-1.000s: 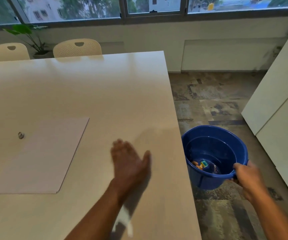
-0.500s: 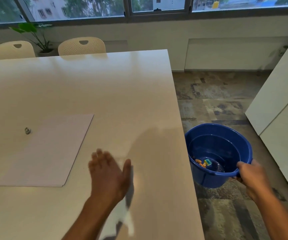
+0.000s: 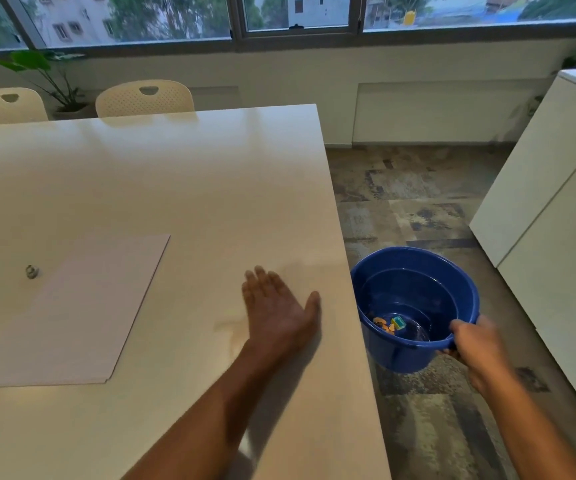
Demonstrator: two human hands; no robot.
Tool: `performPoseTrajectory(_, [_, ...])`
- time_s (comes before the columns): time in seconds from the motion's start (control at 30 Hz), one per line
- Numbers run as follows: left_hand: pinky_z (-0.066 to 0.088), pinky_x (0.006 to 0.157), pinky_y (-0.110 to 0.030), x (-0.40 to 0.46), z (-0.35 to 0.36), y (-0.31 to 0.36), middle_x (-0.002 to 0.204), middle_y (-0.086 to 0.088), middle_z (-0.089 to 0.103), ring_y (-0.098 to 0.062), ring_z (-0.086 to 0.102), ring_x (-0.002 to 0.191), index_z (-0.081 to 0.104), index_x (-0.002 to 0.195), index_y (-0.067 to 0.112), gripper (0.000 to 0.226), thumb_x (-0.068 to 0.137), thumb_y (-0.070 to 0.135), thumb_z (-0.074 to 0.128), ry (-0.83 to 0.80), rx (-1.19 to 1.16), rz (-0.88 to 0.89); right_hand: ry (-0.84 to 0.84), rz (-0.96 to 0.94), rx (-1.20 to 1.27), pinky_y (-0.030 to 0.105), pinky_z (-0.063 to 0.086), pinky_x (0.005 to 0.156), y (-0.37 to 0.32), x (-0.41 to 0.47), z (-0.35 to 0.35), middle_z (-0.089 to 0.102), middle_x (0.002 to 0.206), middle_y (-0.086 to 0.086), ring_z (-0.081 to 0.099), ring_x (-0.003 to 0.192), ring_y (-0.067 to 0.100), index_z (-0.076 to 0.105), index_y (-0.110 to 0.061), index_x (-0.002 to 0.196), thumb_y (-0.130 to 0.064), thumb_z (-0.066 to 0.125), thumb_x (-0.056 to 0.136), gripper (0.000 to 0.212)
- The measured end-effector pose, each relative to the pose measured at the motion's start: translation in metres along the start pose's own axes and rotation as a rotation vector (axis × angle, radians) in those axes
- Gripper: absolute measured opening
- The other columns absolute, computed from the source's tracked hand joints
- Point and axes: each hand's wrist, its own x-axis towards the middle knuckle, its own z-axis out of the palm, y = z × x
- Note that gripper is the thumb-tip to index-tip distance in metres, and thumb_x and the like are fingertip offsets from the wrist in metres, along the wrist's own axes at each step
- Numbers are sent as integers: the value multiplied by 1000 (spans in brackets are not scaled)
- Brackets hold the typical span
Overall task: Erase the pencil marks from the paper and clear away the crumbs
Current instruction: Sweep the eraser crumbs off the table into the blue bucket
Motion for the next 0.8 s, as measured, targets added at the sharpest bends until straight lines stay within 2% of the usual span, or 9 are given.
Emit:
performPoseTrajectory(0.17, [-18, 120, -46, 5, 5, 58, 156, -21, -35, -34, -34, 144, -20, 152, 1, 97, 95, 70, 16, -125, 35, 203, -4, -13, -12, 34, 48, 56, 1, 0, -1, 62, 90, 18, 59, 69, 25, 51, -13, 114, -5, 48, 96, 20])
performPoseTrajectory(0.33, [-12, 121, -37, -14, -5, 93, 166, -9, -14, -20, -21, 150, -6, 158, 12, 76, 104, 56, 24, -257, -105, 626, -2, -1, -7, 41, 53, 63, 3, 2, 0, 63, 91, 19, 61, 71, 28, 54, -13, 111, -5, 49, 94, 19])
performPoseTrajectory(0.37, [-12, 120, -36, -16, -6, 89, 166, -7, -14, -19, -20, 150, -5, 158, 13, 75, 105, 55, 25, -228, -135, 630, -3, 1, -6, 40, 53, 62, 3, 2, -1, 63, 91, 19, 61, 71, 28, 54, -12, 111, -5, 49, 94, 19])
performPoseTrajectory(0.43, [-12, 121, -37, -17, -7, 69, 166, -9, -14, -21, -19, 151, -5, 159, 12, 76, 104, 54, 26, -119, -150, 517, -15, 2, -7, 37, 51, 59, 3, 2, -2, 62, 91, 19, 59, 70, 26, 53, -12, 110, -4, 49, 94, 18])
performPoseTrajectory(0.57, [-9, 123, -45, -3, -12, -11, 164, -24, -12, -34, -13, 152, -2, 156, -3, 84, 102, 57, 21, -6, 1, 59, -23, -2, -20, 35, 49, 57, 3, 3, -3, 62, 91, 20, 58, 70, 26, 52, -14, 111, -5, 49, 95, 19])
performPoseTrajectory(0.6, [-6, 123, -47, -2, -15, -26, 164, -26, -9, -36, -11, 152, 0, 156, -5, 86, 101, 59, 20, -1, 13, 2, -24, -3, -21, 34, 48, 56, 2, 3, -3, 62, 91, 20, 58, 70, 25, 52, -14, 111, -6, 49, 95, 19])
performPoseTrajectory(0.7, [-8, 123, -46, 1, -10, -19, 163, -25, -13, -35, -15, 152, -6, 155, -5, 92, 99, 64, 16, -37, 32, 19, -23, 4, -25, 33, 48, 55, 0, 4, -3, 62, 94, 19, 59, 71, 25, 51, -14, 113, -6, 48, 95, 20])
performPoseTrajectory(0.8, [-13, 122, -45, 5, 2, 38, 161, -20, -26, -31, -26, 149, -16, 154, 0, 95, 98, 67, 18, -117, 46, 177, -26, 6, -34, 33, 47, 55, 0, 6, -3, 62, 93, 19, 58, 71, 25, 52, -13, 114, -5, 49, 95, 21])
